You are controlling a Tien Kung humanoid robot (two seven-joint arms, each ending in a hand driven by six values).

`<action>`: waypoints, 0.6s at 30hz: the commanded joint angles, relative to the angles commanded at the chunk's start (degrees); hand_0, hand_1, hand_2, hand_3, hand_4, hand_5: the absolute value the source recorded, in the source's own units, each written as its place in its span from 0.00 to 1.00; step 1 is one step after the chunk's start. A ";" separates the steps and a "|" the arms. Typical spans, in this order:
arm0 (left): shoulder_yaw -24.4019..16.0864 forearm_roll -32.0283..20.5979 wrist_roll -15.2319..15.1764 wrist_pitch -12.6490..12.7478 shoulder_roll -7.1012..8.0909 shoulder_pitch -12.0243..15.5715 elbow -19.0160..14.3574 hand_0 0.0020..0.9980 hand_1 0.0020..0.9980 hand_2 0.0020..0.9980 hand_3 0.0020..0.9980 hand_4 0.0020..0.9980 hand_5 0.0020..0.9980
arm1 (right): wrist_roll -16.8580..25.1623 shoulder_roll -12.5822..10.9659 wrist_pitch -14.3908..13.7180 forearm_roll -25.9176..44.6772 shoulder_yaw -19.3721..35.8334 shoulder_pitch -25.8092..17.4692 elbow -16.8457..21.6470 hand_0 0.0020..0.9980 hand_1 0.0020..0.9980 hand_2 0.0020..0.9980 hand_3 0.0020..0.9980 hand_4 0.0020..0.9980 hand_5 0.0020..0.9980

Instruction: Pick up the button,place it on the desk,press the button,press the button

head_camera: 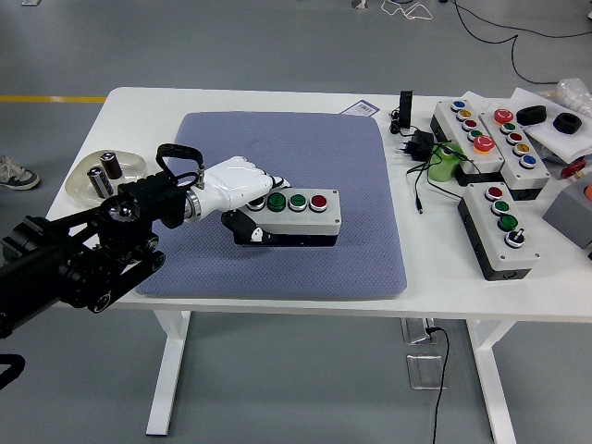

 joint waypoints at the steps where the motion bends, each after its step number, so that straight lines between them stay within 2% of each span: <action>1: -0.05 0.11 0.06 -0.42 0.00 0.00 -0.01 0.39 0.45 0.47 0.60 0.64 0.00 | -0.02 0.00 0.02 -0.12 0.07 0.01 0.00 0.65 0.56 0.59 0.64 0.25 0.25; 2: -0.14 0.30 0.10 -1.02 -0.01 -0.03 -0.03 0.39 0.45 0.47 0.60 0.64 0.00 | -0.04 0.00 0.02 -0.21 0.11 0.01 0.00 0.65 0.56 0.59 0.64 0.25 0.25; 3: -0.24 0.39 0.09 -1.42 0.00 -0.05 -0.07 0.50 0.52 0.57 0.71 0.76 0.01 | -0.04 0.01 0.02 -0.19 0.09 0.01 0.00 0.65 0.56 0.59 0.64 0.25 0.25; 8: -0.82 0.68 0.08 -3.08 0.10 -0.03 -0.26 0.50 0.52 0.57 0.71 0.76 0.01 | -0.01 0.00 0.00 -0.19 0.09 0.02 0.00 0.65 0.56 0.59 0.64 0.25 0.25; 9: -0.90 0.71 0.10 -3.31 0.11 -0.02 -0.27 0.41 0.59 0.70 0.78 0.91 0.25 | 0.00 0.00 0.00 -0.15 0.06 0.02 0.00 0.65 0.56 0.59 0.64 0.25 0.25; 14: -1.32 0.92 0.81 -5.61 0.14 0.12 -0.37 0.41 0.59 0.70 0.78 0.91 0.25 | 0.03 0.01 0.00 -0.07 0.00 0.03 0.00 0.65 0.56 0.59 0.64 0.25 0.25; 15: -1.41 0.83 0.88 -5.77 0.14 0.16 -0.40 0.50 0.65 0.79 0.84 0.93 0.27 | 0.03 0.01 0.00 -0.07 0.00 0.03 0.00 0.65 0.56 0.59 0.64 0.25 0.25; 18: -1.77 0.56 0.95 -6.09 0.16 0.31 -0.57 0.50 0.65 0.79 0.84 0.93 0.27 | 0.04 0.02 -0.01 0.02 -0.02 0.03 0.00 0.65 0.56 0.59 0.64 0.25 0.25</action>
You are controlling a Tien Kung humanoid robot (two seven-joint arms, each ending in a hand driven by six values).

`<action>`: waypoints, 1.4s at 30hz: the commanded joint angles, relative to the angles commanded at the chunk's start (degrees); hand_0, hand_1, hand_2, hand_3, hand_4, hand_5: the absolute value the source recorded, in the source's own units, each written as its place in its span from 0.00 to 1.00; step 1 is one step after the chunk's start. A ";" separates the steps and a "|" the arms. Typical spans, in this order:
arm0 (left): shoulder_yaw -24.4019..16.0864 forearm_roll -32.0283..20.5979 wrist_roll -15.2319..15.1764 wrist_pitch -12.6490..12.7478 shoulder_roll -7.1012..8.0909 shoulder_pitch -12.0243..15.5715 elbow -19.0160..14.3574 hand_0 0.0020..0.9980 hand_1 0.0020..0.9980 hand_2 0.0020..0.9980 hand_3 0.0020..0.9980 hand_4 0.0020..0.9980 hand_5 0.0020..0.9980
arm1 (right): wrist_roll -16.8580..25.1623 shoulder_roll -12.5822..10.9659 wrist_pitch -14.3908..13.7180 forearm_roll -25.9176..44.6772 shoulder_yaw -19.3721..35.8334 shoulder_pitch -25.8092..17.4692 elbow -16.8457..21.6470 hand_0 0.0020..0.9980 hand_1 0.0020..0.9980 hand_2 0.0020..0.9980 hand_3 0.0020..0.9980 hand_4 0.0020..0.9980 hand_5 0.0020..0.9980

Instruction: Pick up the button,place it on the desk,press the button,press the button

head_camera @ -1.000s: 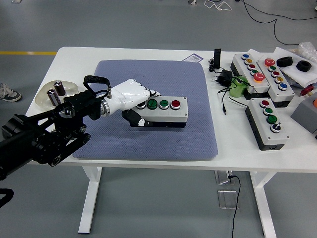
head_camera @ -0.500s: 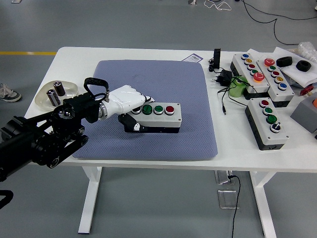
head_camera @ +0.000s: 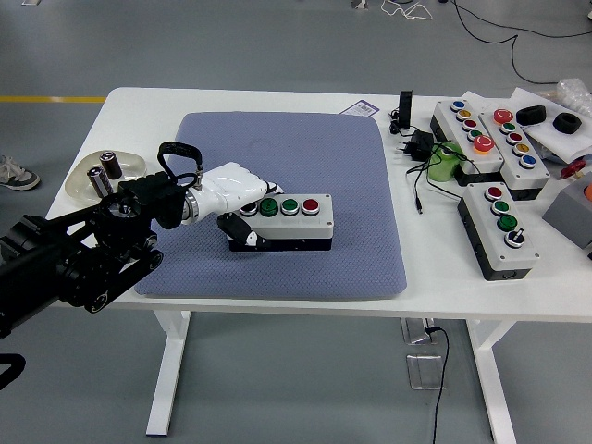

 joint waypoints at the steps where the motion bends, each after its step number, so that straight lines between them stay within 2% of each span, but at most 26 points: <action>1: -0.22 -0.04 0.05 -0.07 0.02 0.09 -0.14 0.50 0.65 0.79 0.84 0.93 0.27 | 0.01 -0.01 0.01 -0.02 0.01 0.00 0.00 0.65 0.56 0.59 0.64 0.25 0.25; 2: -0.36 -0.06 0.09 -0.12 0.03 0.14 -0.23 0.50 0.65 0.79 0.84 0.93 0.27 | 0.01 -0.01 0.01 -0.02 0.01 0.00 0.00 0.65 0.56 0.59 0.64 0.25 0.25; 3: -0.73 -0.10 0.18 -0.39 0.09 0.27 -0.56 0.56 0.72 0.87 0.90 0.94 0.28 | 0.02 -0.01 0.00 0.05 -0.03 -0.01 0.00 0.65 0.56 0.59 0.64 0.25 0.25; 14: -6.01 0.44 1.68 -6.94 1.36 1.31 -6.06 0.57 0.73 0.89 0.92 0.94 0.30 | 0.03 -0.02 -0.01 -0.06 0.07 0.04 0.00 0.65 0.56 0.59 0.64 0.25 0.25; 15: -6.71 0.51 1.82 -7.66 1.49 1.44 -6.66 0.65 0.79 0.94 0.98 0.94 0.29 | 0.03 -0.01 -0.02 -0.07 0.08 0.03 0.00 0.65 0.56 0.59 0.64 0.25 0.25; 18: -8.65 0.88 2.21 -9.24 1.78 1.89 -8.06 0.65 0.79 0.94 0.98 0.94 0.29 | 0.02 -0.03 -0.02 -0.12 0.08 0.07 0.00 0.65 0.56 0.59 0.64 0.25 0.25; 20: -11.22 1.63 2.59 -10.49 2.02 2.59 -9.72 0.65 0.79 0.94 0.98 0.94 0.29 | 0.01 0.02 -0.05 -0.05 0.08 0.03 0.00 0.65 0.56 0.59 0.64 0.25 0.25; 21: -12.35 1.93 2.78 -10.76 2.10 2.87 -10.42 0.72 0.84 0.97 1.00 0.93 0.27 | 0.01 0.02 -0.06 -0.04 0.06 0.02 0.00 0.65 0.56 0.59 0.64 0.25 0.25; 26: -18.95 4.42 4.60 -11.05 2.59 4.19 -15.65 0.72 0.84 0.97 1.00 0.93 0.27 | 0.01 0.02 -0.10 0.08 -0.03 -0.06 0.00 0.65 0.56 0.59 0.64 0.25 0.25; 27: -20.18 4.72 4.73 -11.05 2.66 4.41 -16.82 0.38 0.49 0.56 1.00 0.74 0.06 | 0.01 0.02 -0.12 0.13 -0.05 -0.08 0.00 0.65 0.56 0.59 0.64 0.25 0.25; 32: -24.05 5.20 6.10 -11.60 3.28 5.46 -22.97 0.38 0.49 0.56 1.00 0.74 0.06 | 0.00 -0.01 -0.14 0.35 -0.27 -0.13 0.00 0.65 0.56 0.59 0.64 0.25 0.25; 33: -24.27 5.13 6.60 -11.72 3.39 5.58 -24.09 0.16 0.17 0.19 1.00 0.63 0.00 | -0.01 -0.01 -0.14 0.35 -0.25 -0.16 0.00 0.65 0.56 0.59 0.64 0.25 0.25; 35: -24.34 4.44 7.60 -11.85 3.74 5.81 -26.59 0.16 0.17 0.19 1.00 0.63 0.00 | -0.04 0.00 -0.16 0.40 -0.29 -0.20 0.00 0.65 0.56 0.59 0.64 0.25 0.25; 38: -23.67 2.81 8.94 -13.93 4.13 6.06 -29.79 0.16 0.17 0.19 1.00 0.63 0.00 | -0.10 0.00 -0.16 0.32 -0.22 -0.28 0.00 0.65 0.56 0.59 0.64 0.25 0.25; 39: -23.29 2.28 9.55 -14.91 4.21 6.11 -30.64 0.06 0.06 0.07 0.90 0.60 0.00 | -0.12 0.00 -0.16 0.28 -0.19 -0.31 0.00 0.65 0.56 0.59 0.64 0.25 0.25; 42: -21.73 1.57 11.08 -16.98 4.32 6.22 -32.14 0.06 0.06 0.07 0.90 0.60 0.00 | -0.16 0.01 -0.16 0.24 -0.18 -0.36 0.00 0.65 0.56 0.59 0.64 0.25 0.25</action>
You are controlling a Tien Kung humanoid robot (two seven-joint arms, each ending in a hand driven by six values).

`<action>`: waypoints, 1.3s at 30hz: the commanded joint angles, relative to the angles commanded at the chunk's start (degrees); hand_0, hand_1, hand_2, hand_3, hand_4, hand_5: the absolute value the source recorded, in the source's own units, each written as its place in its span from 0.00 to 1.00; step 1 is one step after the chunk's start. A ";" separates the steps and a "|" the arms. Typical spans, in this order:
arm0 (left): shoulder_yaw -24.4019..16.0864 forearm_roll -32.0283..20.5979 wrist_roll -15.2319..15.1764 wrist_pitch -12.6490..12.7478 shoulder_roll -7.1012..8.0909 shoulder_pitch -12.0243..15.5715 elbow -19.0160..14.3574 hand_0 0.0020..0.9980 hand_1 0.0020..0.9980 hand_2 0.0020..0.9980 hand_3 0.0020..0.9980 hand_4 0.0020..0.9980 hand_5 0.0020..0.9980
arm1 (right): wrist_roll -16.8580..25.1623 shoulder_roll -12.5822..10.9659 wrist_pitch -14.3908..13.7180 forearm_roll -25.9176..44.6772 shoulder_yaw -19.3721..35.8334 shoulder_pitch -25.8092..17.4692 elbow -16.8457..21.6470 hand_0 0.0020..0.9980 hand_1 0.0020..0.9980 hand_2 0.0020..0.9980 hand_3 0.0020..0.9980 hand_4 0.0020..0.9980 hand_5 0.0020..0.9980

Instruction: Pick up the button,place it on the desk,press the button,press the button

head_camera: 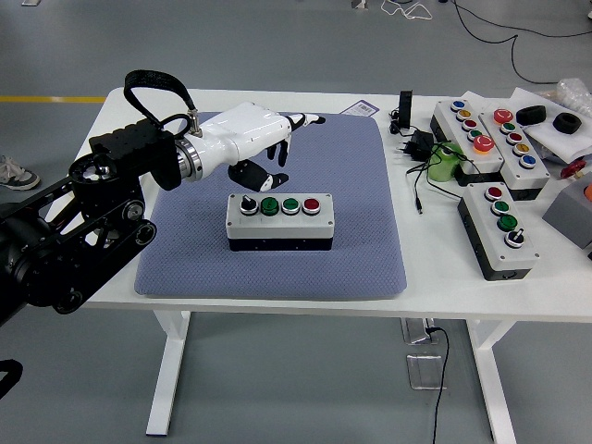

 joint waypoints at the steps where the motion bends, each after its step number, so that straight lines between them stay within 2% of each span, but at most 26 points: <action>1: 0.31 0.04 0.26 -0.35 -0.02 0.08 -0.15 0.06 0.06 0.07 0.90 0.60 0.00 | 0.00 0.00 0.00 0.02 -0.01 -0.03 0.00 0.65 0.56 0.59 0.64 0.25 0.25; 2: 0.52 0.09 0.43 -0.72 -0.04 0.15 -0.21 0.06 0.06 0.07 0.90 0.60 0.00 | 0.01 0.00 -0.01 0.04 -0.02 -0.05 0.00 0.65 0.56 0.59 0.64 0.25 0.25; 3: 0.78 0.22 0.83 -1.61 -0.07 0.26 -0.29 0.01 0.00 0.01 0.86 0.52 0.00 | 0.02 -0.01 -0.02 0.05 -0.01 -0.04 0.00 0.65 0.56 0.59 0.64 0.25 0.25; 11: 2.22 0.71 2.49 -7.46 0.36 0.70 -0.05 0.01 0.00 0.00 0.85 0.51 0.00 | 0.19 0.00 0.00 0.28 -0.05 -0.01 0.00 0.65 0.56 0.59 0.64 0.25 0.25; 13: 2.90 0.34 2.74 -8.14 0.53 0.70 0.20 0.01 0.00 0.00 0.85 0.51 0.00 | 0.25 0.00 0.04 0.38 -0.07 0.03 0.00 0.65 0.56 0.59 0.64 0.25 0.25; 15: 3.44 0.02 2.88 -8.44 0.53 0.69 0.73 0.00 0.00 0.00 0.84 0.54 0.00 | 0.24 0.00 0.07 0.30 -0.01 0.07 0.00 0.65 0.56 0.59 0.64 0.24 0.25; 32: 4.31 -0.47 3.46 -9.07 -0.40 0.23 5.56 0.01 0.00 0.01 0.84 0.55 0.00 | 0.27 0.04 0.10 0.30 0.03 0.41 0.00 0.65 0.56 0.59 0.64 0.24 0.25; 39: 4.76 0.36 4.05 -10.96 -0.45 0.29 6.23 0.01 0.00 0.01 0.84 0.55 0.00 | 0.23 0.05 0.15 0.15 0.00 0.50 0.00 0.65 0.56 0.59 0.64 0.24 0.25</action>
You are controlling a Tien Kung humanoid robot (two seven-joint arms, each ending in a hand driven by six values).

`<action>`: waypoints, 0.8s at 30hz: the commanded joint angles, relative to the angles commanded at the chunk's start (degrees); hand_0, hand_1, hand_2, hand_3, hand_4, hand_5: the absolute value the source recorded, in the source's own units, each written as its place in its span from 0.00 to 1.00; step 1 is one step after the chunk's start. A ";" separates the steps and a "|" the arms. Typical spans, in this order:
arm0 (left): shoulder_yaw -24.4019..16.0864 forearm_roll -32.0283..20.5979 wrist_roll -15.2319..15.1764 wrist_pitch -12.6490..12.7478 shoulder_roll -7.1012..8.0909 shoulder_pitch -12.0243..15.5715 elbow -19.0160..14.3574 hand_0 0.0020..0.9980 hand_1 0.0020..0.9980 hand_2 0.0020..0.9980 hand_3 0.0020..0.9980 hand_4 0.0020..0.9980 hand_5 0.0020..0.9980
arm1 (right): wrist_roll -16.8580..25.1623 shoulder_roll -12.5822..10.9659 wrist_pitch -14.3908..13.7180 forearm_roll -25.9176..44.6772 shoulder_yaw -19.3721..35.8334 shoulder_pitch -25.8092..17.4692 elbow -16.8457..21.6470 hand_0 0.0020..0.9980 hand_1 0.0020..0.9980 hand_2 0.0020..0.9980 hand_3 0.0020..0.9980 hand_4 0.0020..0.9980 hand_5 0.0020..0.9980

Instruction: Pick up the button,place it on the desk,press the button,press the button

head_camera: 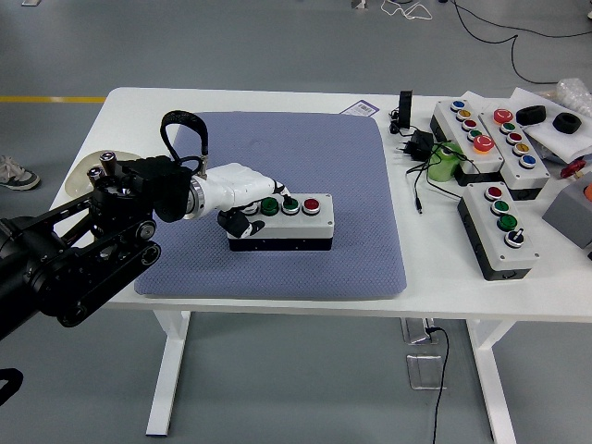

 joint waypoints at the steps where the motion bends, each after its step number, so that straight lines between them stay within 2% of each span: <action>1: 0.09 -0.04 -0.06 -0.14 0.08 0.07 -0.16 0.01 0.00 0.01 0.84 0.55 0.00 | 0.02 -0.01 0.00 0.01 0.01 -0.01 0.00 0.65 0.56 0.59 0.64 0.24 0.25; 9: 1.51 0.42 0.26 -1.24 0.23 0.18 -0.83 0.01 0.00 0.01 0.82 0.55 0.00 | 0.00 0.00 0.01 -0.06 0.03 0.02 0.00 0.65 0.56 0.59 0.64 0.24 0.25; 15: -0.52 0.19 -0.32 0.86 -0.02 0.04 -2.27 0.01 0.00 0.01 0.82 0.56 0.00 | -0.02 0.00 0.01 -0.10 0.04 0.02 0.00 0.65 0.56 0.59 0.64 0.24 0.25; 20: -1.67 -0.27 -0.55 1.79 -0.85 -0.82 -3.67 0.01 0.00 0.01 0.83 0.56 0.00 | -0.05 -0.02 0.04 -0.27 0.15 0.06 0.00 0.65 0.56 0.59 0.64 0.24 0.25; 24: -1.10 -0.50 -0.62 1.87 -1.92 -1.62 -2.57 0.01 0.00 0.01 0.83 0.56 0.00 | -0.06 -0.01 0.06 -0.21 0.11 0.12 0.00 0.65 0.56 0.59 0.64 0.24 0.25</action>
